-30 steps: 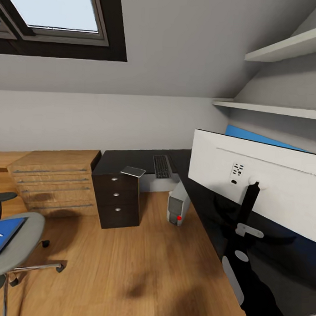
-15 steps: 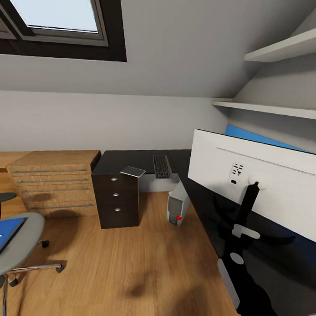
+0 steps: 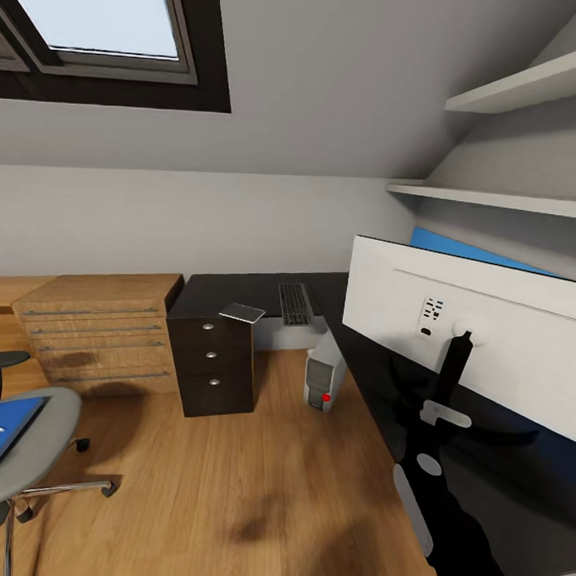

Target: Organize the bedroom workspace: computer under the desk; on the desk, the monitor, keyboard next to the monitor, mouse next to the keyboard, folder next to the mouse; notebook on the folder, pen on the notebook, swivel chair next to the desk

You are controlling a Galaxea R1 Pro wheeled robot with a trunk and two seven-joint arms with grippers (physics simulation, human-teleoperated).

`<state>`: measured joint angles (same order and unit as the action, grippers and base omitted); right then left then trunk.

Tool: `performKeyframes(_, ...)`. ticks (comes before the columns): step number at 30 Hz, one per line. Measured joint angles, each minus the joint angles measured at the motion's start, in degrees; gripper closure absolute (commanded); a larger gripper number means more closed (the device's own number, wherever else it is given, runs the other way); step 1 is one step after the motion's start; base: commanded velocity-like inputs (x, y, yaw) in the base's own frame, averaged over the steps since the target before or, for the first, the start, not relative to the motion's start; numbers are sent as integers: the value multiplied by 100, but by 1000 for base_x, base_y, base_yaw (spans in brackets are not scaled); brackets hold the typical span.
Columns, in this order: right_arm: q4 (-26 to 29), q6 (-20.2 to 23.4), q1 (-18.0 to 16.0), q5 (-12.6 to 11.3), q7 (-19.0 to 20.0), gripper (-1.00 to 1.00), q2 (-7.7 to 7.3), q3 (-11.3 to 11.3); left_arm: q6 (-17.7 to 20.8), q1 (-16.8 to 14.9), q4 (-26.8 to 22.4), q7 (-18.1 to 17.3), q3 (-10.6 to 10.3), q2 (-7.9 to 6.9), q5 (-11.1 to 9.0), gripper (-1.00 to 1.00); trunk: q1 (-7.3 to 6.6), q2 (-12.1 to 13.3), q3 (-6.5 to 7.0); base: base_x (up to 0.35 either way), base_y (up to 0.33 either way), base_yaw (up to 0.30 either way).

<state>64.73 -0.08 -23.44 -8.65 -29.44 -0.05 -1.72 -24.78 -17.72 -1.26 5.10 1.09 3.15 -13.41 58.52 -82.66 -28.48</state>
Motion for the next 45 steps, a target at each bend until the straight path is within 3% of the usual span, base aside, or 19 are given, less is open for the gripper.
performKeyframes(39,-281,-32,10,11,-31,-100,-17,28,-5,0,0,5,6,-5,-1,-100,0,0,0,7,-17,0)
performKeyframes(45,-337,-280,10,32,-45,-100,-18,43,-10,0,0,-7,6,-9,0,-100,-2,0,0,80,-2,0)
